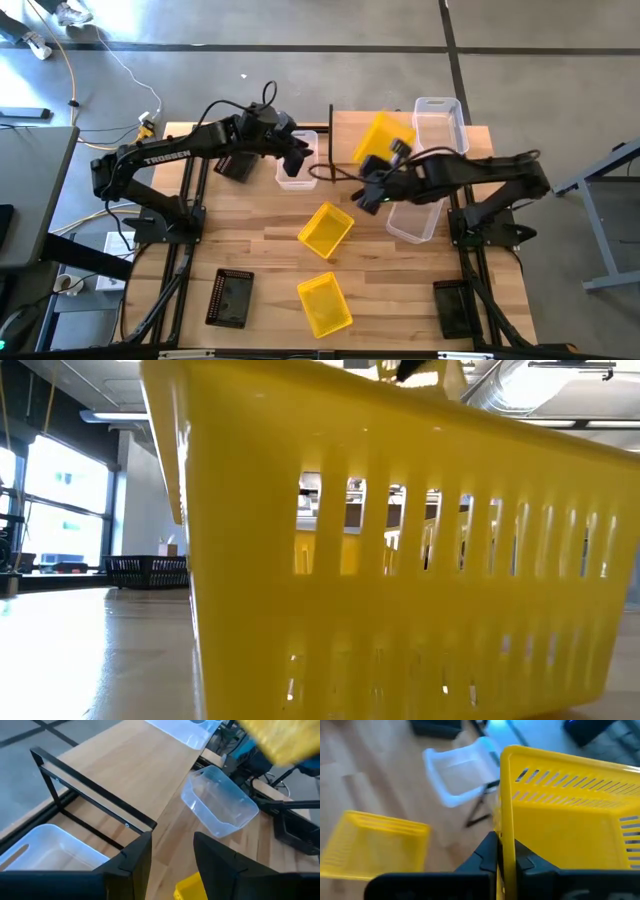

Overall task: Stack baskets on shelf by color
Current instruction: Put the top left yellow bin on the shelf

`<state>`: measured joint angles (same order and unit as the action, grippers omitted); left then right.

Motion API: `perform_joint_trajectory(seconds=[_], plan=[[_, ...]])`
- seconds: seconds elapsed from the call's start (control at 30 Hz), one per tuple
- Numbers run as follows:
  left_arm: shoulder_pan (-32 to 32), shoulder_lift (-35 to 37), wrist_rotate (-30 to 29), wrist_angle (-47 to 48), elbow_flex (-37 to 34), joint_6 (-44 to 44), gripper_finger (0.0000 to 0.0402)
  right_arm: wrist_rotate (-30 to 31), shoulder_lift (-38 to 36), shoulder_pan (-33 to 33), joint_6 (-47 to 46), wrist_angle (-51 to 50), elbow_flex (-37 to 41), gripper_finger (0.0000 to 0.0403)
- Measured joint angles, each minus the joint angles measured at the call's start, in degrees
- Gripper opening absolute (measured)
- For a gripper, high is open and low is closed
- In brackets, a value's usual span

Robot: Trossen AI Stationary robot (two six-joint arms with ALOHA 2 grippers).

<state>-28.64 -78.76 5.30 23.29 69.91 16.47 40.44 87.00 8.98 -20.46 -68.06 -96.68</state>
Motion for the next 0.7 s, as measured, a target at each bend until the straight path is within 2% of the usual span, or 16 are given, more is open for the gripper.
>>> perform_joint_trajectory(seconds=[0.17,0.37,0.5,0.6,0.7], plan=[[0.00,0.00,-0.45,0.00,0.00,-0.77,0.0138,5.13,-4.86,-1.09,3.27,-3.45,0.00,0.0000],[0.00,0.00,-1.51,-0.09,0.00,-0.73,0.0138,3.54,-7.74,-5.62,11.10,-3.32,0.00,0.0000],[0.00,-0.02,-1.71,-0.41,0.00,-0.68,0.0138,-2.04,-7.85,-9.55,18.42,0.99,0.98,0.0000],[0.00,-0.02,-1.70,-0.46,0.00,-0.66,0.0138,-9.27,-9.05,-13.15,25.63,9.84,7.03,0.0000],[-0.14,-0.02,-1.70,-0.46,0.00,-0.66,0.0138,-13.88,-10.89,-16.72,31.68,17.97,13.74,0.0000]])
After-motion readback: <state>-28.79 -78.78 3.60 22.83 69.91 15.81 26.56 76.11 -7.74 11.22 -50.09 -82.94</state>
